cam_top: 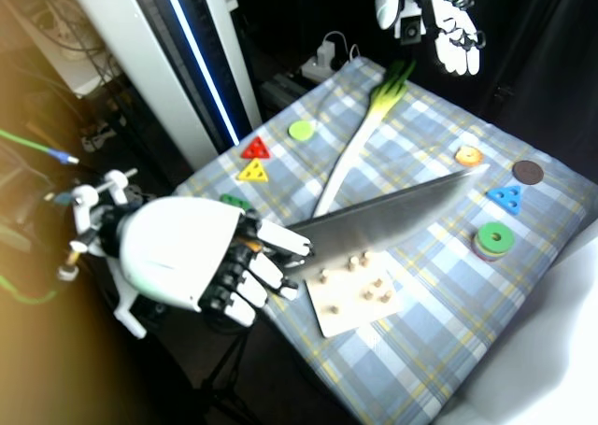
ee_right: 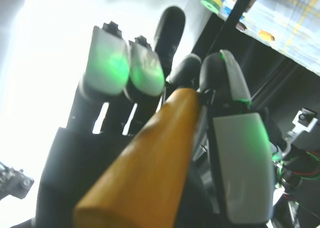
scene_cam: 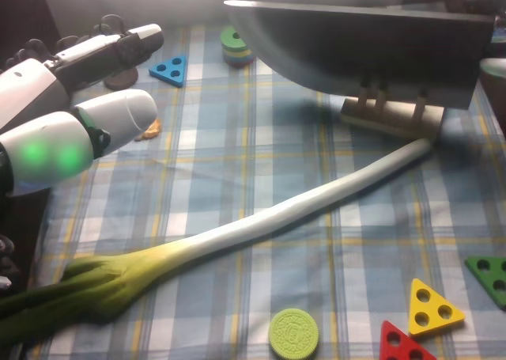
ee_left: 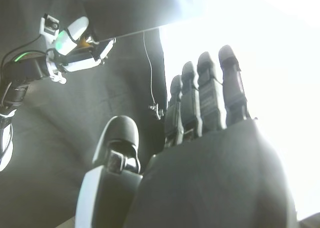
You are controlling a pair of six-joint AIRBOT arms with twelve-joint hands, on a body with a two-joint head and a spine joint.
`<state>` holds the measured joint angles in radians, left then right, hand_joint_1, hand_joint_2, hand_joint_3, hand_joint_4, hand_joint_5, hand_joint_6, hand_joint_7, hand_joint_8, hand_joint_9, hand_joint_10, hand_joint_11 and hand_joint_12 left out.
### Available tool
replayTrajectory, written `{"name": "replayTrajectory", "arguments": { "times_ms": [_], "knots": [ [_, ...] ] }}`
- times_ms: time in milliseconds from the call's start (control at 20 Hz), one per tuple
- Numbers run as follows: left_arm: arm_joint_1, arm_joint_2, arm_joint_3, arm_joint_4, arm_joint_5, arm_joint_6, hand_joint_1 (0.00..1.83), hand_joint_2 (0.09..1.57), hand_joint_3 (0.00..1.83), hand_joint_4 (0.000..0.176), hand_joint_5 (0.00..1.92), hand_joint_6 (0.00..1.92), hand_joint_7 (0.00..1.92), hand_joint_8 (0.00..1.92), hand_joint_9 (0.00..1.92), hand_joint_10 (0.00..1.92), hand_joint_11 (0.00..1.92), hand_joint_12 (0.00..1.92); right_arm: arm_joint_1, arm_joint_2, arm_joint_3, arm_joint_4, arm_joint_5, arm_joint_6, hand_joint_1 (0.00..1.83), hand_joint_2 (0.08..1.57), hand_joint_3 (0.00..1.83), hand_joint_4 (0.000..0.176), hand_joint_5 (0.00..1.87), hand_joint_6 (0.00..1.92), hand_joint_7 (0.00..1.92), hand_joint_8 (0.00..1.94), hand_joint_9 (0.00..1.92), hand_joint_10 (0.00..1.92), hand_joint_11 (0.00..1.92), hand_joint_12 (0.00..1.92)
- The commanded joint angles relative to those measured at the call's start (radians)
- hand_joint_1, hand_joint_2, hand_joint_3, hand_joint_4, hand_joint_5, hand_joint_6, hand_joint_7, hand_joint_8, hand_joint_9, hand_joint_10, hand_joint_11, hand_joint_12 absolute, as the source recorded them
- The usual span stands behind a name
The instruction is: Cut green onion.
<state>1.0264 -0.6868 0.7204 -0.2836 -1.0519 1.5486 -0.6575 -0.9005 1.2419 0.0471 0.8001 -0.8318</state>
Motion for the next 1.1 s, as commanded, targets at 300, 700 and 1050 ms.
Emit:
{"name": "replayTrajectory", "arguments": {
  "times_ms": [300, 700, 1050],
  "knots": [
    [-0.006, 0.016, -0.002, 0.011, -0.147, -0.003, 0.00, 1.43, 0.00, 0.000, 0.19, 0.01, 0.27, 0.00, 0.26, 0.00, 0.12, 0.21, -0.055, 0.004, 0.022, 0.131, 0.081, -0.017, 0.75, 1.23, 0.00, 0.010, 0.47, 0.72, 0.53, 0.97, 0.51, 1.21, 0.40, 1.60],
    [-0.001, 0.044, 0.003, -0.045, -0.294, -0.003, 0.14, 1.47, 0.01, 0.000, 0.25, 0.00, 0.26, 0.00, 0.25, 0.00, 0.10, 0.23, -0.146, 0.104, -0.075, 0.110, 0.408, 0.131, 0.75, 0.98, 0.00, 0.128, 0.03, 0.00, 0.25, 0.00, 0.24, 0.00, 0.01, 0.25],
    [0.019, 0.055, -0.019, -0.024, -0.445, -0.019, 0.39, 1.47, 0.00, 0.000, 0.25, 0.01, 0.29, 0.01, 0.29, 0.01, 0.00, 0.44, -0.336, 0.168, -0.216, 0.110, 0.694, 0.106, 0.74, 0.93, 0.00, 0.131, 0.04, 0.00, 0.21, 0.01, 0.20, 0.01, 0.06, 0.03]
  ]
}}
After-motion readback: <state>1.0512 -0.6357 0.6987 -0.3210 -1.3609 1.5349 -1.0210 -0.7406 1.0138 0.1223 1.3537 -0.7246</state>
